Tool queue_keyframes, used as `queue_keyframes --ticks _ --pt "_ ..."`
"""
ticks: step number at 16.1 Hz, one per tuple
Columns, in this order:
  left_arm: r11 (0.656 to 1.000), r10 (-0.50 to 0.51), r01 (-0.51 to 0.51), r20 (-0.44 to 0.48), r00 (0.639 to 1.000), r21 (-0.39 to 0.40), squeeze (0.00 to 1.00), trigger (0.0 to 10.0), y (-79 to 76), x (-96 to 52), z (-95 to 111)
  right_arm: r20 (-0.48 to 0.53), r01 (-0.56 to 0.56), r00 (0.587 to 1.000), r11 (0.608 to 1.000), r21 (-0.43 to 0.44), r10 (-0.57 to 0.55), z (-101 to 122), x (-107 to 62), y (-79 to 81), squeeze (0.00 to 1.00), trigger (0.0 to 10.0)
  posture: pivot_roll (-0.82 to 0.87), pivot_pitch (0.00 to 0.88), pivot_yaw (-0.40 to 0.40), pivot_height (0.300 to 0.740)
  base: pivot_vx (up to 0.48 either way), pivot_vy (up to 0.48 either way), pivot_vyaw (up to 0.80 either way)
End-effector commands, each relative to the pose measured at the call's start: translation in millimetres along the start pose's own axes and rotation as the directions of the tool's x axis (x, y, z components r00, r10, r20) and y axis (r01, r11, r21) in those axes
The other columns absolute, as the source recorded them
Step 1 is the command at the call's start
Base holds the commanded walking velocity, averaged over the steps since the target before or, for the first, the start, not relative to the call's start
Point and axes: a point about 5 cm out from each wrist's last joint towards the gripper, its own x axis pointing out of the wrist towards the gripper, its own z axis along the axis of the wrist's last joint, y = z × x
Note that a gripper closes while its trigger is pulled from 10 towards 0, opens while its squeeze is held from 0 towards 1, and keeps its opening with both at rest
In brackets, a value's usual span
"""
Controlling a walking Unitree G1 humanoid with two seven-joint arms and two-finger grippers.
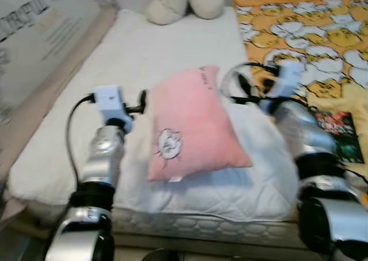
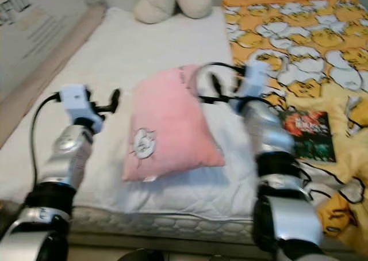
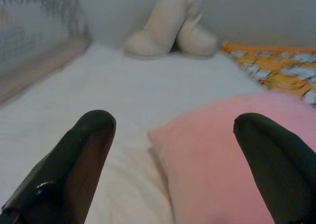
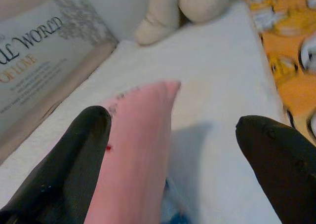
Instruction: Clean up the room
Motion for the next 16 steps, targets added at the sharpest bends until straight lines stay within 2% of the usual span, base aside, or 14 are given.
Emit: queue_keyframes --ticks 1,5,6,9,11,14,16 --pt "0.999 -0.041 0.040 0.042 0.998 0.021 0.00 10.0 -2.4 -8.3 4.6 -0.035 -0.033 0.999 0.995 0.099 0.037 -8.6 -2.0 11.2 0.00 10.0 -0.16 0.000 0.101 0.740 0.000 0.000 0.00" --pt "0.999 -0.042 0.041 0.032 0.999 0.022 0.00 10.0 -3.1 -18.9 -1.3 -0.104 -0.051 0.992 0.980 0.193 0.072 -22.1 -16.6 20.5 0.00 10.0 -0.15 0.000 0.097 0.740 0.000 0.000 0.00" --pt "0.999 -0.036 0.036 0.028 0.999 0.022 0.00 10.0 -1.4 -21.2 -2.3 -0.178 -0.009 0.983 0.978 0.208 0.046 -38.5 -16.8 16.8 0.00 10.0 -0.15 0.000 0.102 0.740 0.000 0.000 0.00" --pt "0.999 -0.051 0.050 0.019 0.999 0.021 0.00 10.0 -2.5 -23.3 -1.0 -0.248 0.080 0.968 0.987 0.137 -0.044 -63.0 -13.1 2.8 0.00 10.0 -0.14 0.000 0.108 0.740 0.000 0.000 0.00" --pt "0.998 -0.058 0.057 0.018 0.998 0.030 0.00 10.0 -2.1 -24.6 0.7 -0.277 0.143 0.952 0.989 0.024 -0.131 -74.5 -10.5 -3.7 0.00 10.0 -0.12 0.000 0.114 0.740 0.000 0.000 0.00" --pt "0.999 -0.042 0.042 0.018 0.999 0.028 0.00 10.0 2.3 -28.0 2.9 -0.315 0.156 0.941 0.984 0.085 -0.122 -84.3 -7.5 -0.1 0.00 10.0 -0.10 0.000 0.114 0.740 0.000 0.000 0.00" --pt "0.999 -0.044 0.044 0.007 0.999 0.028 0.00 10.0 0.7 -30.7 1.3 -0.323 0.145 0.943 0.974 0.173 -0.083 -91.9 -3.4 8.2 0.00 10.0 -0.10 0.000 0.119 0.740 0.000 0.000 0.00"
